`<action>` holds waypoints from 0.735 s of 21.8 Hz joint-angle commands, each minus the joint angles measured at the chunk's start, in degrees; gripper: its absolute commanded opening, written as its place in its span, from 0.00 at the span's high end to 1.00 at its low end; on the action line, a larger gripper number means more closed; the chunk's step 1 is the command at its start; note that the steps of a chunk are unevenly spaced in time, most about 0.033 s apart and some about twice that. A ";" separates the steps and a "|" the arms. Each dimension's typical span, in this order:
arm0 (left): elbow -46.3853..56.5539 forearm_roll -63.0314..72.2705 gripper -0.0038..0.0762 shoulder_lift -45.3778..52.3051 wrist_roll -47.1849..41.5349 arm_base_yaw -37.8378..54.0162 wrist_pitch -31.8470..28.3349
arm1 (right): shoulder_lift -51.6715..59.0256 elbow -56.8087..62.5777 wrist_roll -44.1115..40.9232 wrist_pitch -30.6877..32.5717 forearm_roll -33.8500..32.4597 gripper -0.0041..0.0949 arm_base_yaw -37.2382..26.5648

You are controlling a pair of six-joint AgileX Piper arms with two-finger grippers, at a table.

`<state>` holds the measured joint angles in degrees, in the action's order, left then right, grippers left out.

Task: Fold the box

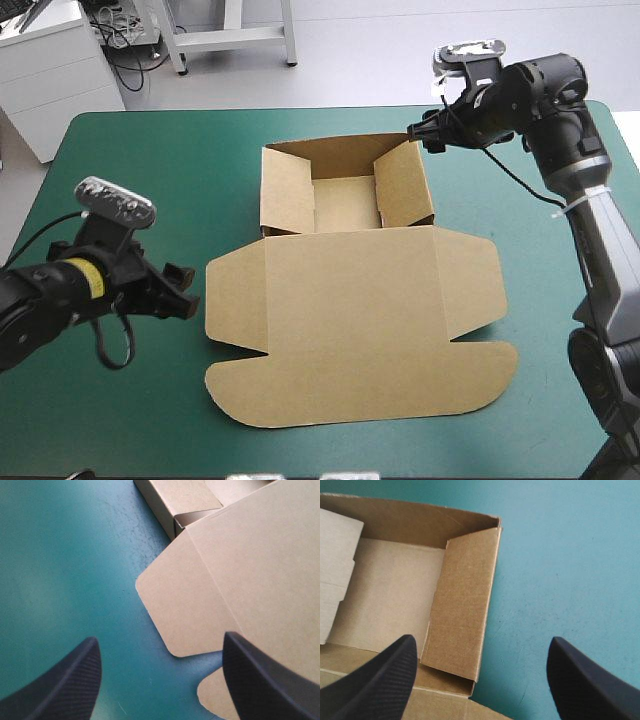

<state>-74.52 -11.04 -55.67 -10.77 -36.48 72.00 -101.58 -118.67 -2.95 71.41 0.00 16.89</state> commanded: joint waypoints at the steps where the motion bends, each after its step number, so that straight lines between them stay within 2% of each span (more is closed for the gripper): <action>1: 2.43 0.05 0.34 6.22 0.51 -0.31 -2.63 | -0.62 -0.58 0.09 0.16 0.64 0.27 -0.15; 5: 9.75 0.69 0.34 13.67 5.22 -0.31 -3.17 | -6.74 -0.58 -0.15 0.16 0.92 0.28 -0.15; 8: 17.66 1.09 0.34 18.22 7.78 -0.31 -6.15 | -11.18 -0.58 -0.39 0.05 2.03 0.28 -0.15; 16: 28.86 1.41 0.34 25.82 4.73 -0.31 -7.29 | -17.35 -0.58 -0.52 -0.17 4.68 0.32 -0.15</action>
<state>-45.63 -9.39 -31.10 -4.13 -36.48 68.20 -121.28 -117.85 -3.57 71.24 4.24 16.89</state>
